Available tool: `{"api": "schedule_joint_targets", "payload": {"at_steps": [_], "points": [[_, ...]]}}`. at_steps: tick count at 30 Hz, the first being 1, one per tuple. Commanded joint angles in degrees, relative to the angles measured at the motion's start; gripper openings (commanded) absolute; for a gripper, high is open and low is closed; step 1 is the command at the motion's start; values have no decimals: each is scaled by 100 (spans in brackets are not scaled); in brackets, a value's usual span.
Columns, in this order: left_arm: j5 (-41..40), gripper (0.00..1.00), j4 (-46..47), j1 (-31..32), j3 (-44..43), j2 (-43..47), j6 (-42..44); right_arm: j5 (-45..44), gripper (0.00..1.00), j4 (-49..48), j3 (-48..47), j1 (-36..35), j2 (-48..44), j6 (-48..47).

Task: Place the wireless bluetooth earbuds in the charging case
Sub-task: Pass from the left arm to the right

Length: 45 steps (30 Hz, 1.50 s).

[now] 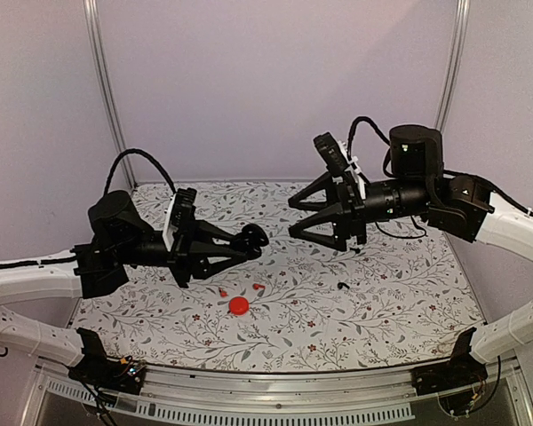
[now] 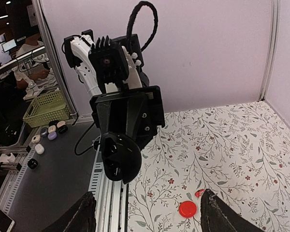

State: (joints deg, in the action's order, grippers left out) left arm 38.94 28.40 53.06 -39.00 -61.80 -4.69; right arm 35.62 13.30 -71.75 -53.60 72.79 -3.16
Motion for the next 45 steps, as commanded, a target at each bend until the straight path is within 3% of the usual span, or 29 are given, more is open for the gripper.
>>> {"api": "schedule_joint_targets", "payload": {"at_steps": [1,5,11,15,23,27,45], "points": [[-143,0,808,-49,182,225,-32,410,72,-503,22,-87,83,148],[-79,0,792,-28,200,252,20,776,68,-904,25,-126,295,405],[-240,0,764,4,190,240,38,-51,67,-897,-193,-499,564,512],[-325,0,684,12,183,230,118,-124,64,-882,-281,-570,685,531],[-404,0,617,55,147,200,183,-734,47,-735,-453,-669,762,467],[-371,0,605,77,130,157,196,-701,41,-749,-463,-678,778,474],[-222,0,588,133,77,54,234,-198,33,-801,-566,-688,947,404]]}}
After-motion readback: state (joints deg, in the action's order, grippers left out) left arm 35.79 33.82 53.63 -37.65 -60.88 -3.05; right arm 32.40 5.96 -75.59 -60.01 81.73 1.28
